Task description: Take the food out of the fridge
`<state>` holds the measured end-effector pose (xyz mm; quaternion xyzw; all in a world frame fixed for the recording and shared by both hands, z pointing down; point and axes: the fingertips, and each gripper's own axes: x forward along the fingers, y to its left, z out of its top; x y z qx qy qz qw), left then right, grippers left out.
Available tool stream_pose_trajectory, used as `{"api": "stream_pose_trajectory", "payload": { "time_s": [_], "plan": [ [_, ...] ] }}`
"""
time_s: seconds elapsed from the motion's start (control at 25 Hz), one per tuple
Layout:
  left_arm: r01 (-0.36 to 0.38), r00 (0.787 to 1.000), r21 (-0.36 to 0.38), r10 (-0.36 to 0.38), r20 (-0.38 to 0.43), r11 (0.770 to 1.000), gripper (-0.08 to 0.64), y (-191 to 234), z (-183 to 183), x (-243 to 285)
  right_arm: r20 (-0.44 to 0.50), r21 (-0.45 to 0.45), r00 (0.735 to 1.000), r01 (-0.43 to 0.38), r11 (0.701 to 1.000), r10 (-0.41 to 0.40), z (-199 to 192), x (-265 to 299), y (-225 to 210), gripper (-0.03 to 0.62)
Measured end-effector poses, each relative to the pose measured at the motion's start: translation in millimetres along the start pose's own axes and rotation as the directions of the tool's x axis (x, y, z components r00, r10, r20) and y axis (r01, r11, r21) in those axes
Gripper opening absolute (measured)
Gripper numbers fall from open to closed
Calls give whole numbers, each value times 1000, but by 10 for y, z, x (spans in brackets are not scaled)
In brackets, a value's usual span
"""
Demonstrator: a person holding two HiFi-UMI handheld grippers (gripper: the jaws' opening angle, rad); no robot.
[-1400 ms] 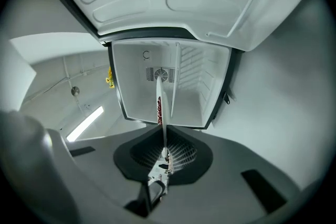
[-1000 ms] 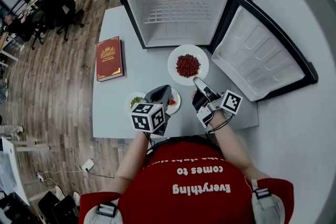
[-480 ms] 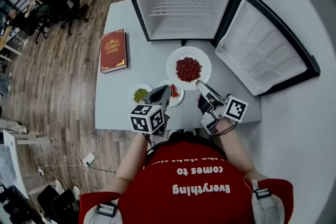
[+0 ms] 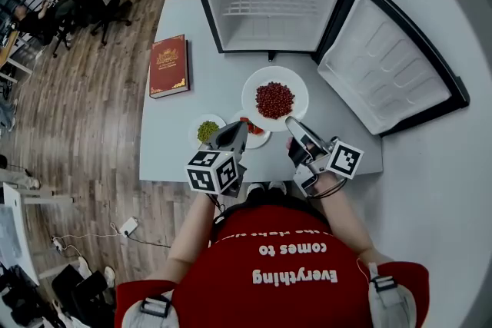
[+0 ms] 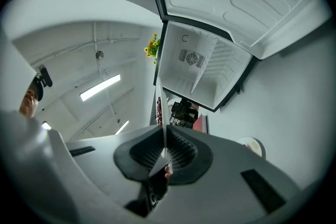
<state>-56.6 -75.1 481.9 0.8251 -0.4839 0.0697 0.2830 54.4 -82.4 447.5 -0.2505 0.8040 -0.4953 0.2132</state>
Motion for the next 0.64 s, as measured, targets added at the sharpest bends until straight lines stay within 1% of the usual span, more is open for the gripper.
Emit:
{"api": "stream_pose_trajectory", "payload": {
  "time_s": [0.64],
  "plan": [
    [12,1000,-3,-12,6,1000,2,-70,-82,-88,15,-12,1000,13,1000,-13,-52,-156,62,25]
  ]
}}
